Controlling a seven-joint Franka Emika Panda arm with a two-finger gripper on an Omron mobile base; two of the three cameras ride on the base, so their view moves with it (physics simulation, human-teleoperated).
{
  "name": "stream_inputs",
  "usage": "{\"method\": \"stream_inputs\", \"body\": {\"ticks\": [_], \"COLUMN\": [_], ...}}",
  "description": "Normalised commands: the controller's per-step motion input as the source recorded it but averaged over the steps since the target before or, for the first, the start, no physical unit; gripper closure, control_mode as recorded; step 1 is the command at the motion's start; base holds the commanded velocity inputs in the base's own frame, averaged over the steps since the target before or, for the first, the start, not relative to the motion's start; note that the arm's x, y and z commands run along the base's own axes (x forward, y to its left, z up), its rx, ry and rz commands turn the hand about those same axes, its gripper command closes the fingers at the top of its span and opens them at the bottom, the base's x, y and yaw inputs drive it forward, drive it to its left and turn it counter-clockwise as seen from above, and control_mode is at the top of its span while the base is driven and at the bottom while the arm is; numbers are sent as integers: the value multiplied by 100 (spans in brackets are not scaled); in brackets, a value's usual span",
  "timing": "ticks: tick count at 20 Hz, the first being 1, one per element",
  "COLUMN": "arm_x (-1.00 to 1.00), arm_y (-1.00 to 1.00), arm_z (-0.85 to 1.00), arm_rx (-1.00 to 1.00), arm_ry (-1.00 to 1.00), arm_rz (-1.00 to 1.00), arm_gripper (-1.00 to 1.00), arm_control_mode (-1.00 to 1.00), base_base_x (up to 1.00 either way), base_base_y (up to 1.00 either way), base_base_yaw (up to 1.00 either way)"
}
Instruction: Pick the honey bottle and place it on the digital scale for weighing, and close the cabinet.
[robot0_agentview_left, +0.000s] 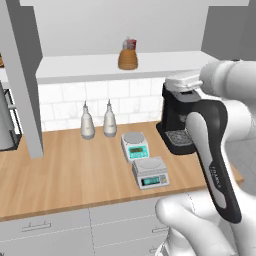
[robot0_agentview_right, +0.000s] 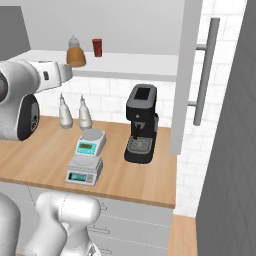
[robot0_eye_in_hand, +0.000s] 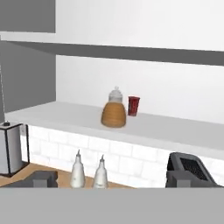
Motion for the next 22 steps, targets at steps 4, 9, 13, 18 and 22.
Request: {"method": "stream_inputs", "body": {"ticks": [4, 9, 13, 18, 22], "arm_x": [4, 39, 66, 63, 80], "arm_y": [3, 7, 19, 24, 0], "arm_z": [63, 20, 14, 2, 1], "arm_rx": [4, 5, 2, 1, 0], "arm_ry": [-37, -4, 0, 15, 18], "arm_rz": [4, 0, 0, 0, 0], "arm_gripper": [-100, -100, -100, -100, -100], "arm_control_mode": [-100, -100, -100, -100, -100], "base_base_x": [0, 0, 0, 0, 0], "base_base_y": [0, 0, 0, 0, 0], "base_base_yaw": [0, 0, 0, 0, 0]}}
